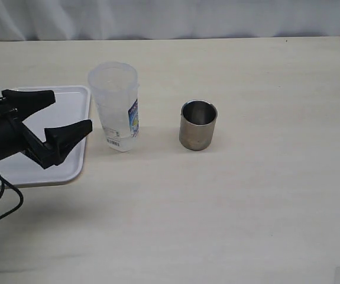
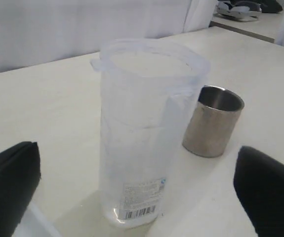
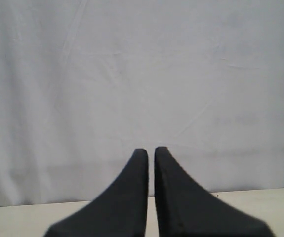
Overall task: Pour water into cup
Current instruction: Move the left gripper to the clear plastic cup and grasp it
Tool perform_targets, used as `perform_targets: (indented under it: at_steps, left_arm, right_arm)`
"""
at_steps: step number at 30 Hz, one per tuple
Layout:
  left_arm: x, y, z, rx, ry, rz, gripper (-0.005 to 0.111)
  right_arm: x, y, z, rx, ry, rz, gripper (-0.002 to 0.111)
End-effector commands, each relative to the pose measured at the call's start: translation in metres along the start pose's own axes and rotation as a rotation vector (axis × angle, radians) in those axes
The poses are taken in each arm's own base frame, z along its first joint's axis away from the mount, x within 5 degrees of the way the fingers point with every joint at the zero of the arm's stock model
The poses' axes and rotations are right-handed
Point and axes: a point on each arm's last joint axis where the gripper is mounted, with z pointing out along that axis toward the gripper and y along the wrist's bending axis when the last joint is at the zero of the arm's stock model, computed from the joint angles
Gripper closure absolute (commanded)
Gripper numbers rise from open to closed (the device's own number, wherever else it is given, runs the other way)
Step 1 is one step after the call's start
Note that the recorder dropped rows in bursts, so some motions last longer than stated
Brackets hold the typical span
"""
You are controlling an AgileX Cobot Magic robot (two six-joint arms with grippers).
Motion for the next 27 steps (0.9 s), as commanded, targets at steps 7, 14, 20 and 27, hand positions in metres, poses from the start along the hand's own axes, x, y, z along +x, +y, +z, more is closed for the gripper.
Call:
perform_targets:
  at_steps: [7, 14, 20, 27]
  left_arm:
    - [0.016, 0.010, 0.034, 0.118, 0.031, 0.015, 0.002]
    - [0.018, 0.006, 0.057, 0.107, 0.038, 0.010, 0.002]
    - [0.015, 0.000, 0.070, 0.122, 0.052, 0.060, 0.002]
    - [0.009, 0.001, 0.079, 0.053, 0.028, 0.052, 0.002]
  right_arm:
    - [0.001, -0.001, -0.001, 0.007, 0.004, 0.003, 0.104]
    - [0.002, -0.001, -0.001, 0.008, 0.008, 0.003, 0.104]
    - [0.002, -0.001, -0.001, 0.008, 0.008, 0.003, 0.104]
    - [0.002, -0.001, -0.001, 0.008, 0.008, 0.003, 0.104]
